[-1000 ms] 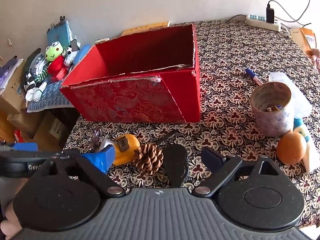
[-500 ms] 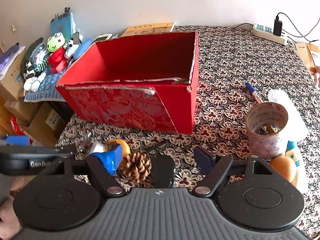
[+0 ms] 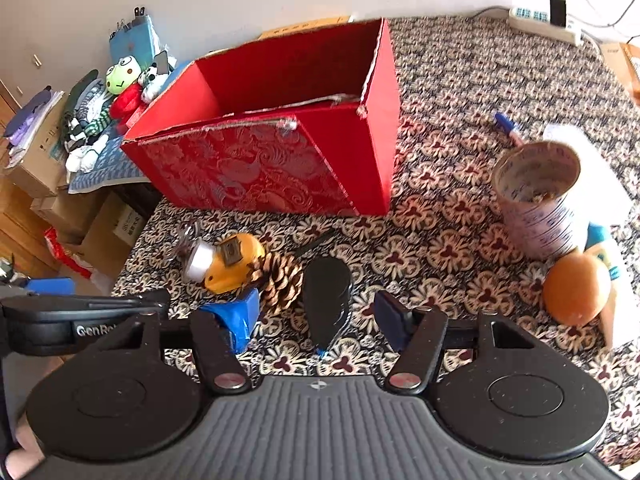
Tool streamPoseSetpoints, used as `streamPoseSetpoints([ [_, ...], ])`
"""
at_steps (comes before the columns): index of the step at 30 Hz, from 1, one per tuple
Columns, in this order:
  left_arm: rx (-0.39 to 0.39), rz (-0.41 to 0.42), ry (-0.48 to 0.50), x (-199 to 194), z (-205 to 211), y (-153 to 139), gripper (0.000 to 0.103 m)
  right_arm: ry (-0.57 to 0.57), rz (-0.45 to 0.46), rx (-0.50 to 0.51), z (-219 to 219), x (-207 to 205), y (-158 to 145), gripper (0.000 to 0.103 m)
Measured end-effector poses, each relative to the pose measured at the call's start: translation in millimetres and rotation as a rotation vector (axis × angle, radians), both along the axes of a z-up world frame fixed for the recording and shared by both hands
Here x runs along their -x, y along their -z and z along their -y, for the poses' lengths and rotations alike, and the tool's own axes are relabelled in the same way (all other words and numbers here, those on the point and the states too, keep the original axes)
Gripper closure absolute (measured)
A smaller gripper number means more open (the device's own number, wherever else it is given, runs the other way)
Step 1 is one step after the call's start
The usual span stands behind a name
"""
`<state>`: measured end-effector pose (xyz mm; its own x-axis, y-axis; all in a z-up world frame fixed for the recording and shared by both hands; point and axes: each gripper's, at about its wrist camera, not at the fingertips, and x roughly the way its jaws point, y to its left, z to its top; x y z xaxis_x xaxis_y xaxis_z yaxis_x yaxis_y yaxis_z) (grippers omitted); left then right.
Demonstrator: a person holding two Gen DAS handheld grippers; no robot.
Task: Organize rigid objects
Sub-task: 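Move the right gripper to the brown pine cone and close on it, then lift the pine cone with the right gripper and carry it over the red box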
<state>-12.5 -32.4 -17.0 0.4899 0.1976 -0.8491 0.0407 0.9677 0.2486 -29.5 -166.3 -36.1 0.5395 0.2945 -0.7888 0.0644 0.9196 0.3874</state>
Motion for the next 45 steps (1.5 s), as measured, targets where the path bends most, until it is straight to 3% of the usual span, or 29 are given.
streamPoseSetpoints([
  [13,0.005,-0.034,0.052,-28,-17,7,0.001,0.022,-0.011,-0.049,-18,-22,-1,0.064],
  [19,0.01,-0.037,0.09,-49,-33,7,0.001,0.076,-0.014,-0.052,-30,-34,-3,0.071],
  [27,0.029,-0.031,0.169,-70,-48,9,0.001,0.14,-0.031,-0.027,-46,-44,1,0.073],
  [32,0.044,-0.044,0.21,-81,-55,15,0.001,0.209,-0.078,-0.065,-47,-44,8,0.073],
  [39,0.066,-0.071,0.278,-87,-61,26,0.001,0.252,-0.076,-0.099,-49,-35,11,0.077],
  [42,0.099,-0.074,0.301,-87,-67,27,0.001,0.261,-0.075,-0.138,-43,-37,10,0.079],
  [45,0.186,-0.079,0.327,-87,-82,26,0.001,0.259,-0.088,-0.161,-32,-40,14,0.081],
])
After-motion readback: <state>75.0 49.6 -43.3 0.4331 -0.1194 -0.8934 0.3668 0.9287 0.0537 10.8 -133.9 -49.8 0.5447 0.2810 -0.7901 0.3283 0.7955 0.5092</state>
